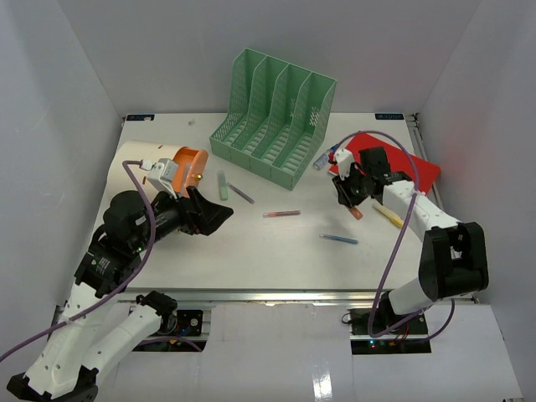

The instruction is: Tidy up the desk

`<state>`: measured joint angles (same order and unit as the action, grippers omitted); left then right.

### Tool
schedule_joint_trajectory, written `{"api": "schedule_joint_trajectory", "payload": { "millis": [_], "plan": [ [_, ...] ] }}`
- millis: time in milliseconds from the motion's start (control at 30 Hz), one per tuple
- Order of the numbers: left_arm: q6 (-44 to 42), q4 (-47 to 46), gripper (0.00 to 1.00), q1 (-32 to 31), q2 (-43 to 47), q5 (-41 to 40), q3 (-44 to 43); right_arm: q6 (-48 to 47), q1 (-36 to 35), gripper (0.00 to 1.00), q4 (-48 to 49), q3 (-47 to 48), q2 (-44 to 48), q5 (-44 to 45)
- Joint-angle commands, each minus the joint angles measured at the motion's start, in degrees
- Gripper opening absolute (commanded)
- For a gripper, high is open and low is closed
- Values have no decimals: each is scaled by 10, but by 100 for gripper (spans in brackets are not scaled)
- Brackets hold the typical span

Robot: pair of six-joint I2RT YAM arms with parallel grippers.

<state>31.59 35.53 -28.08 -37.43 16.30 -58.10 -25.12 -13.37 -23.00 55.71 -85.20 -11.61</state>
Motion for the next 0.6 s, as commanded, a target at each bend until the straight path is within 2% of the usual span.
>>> {"api": "schedule_joint_trajectory", "payload": {
  "millis": [0, 133, 267, 400, 567],
  "plan": [
    [23, -12, 98, 1, 15, 11, -47, -77, -91, 8, -34, 169, 23, -86],
    [54, -36, 98, 1, 46, -6, -71, -4, -196, 8, -53, 367, -46, -94],
    [87, -55, 98, 1, 69, -42, -103, 124, -262, 8, -46, 601, -150, -104],
    [102, -60, 98, 1, 86, -86, -131, 312, -296, 8, 48, 688, -224, -112],
    [112, -66, 98, 1, 115, -134, -131, 514, -323, 8, 190, 714, -282, -109]
  ]
}}
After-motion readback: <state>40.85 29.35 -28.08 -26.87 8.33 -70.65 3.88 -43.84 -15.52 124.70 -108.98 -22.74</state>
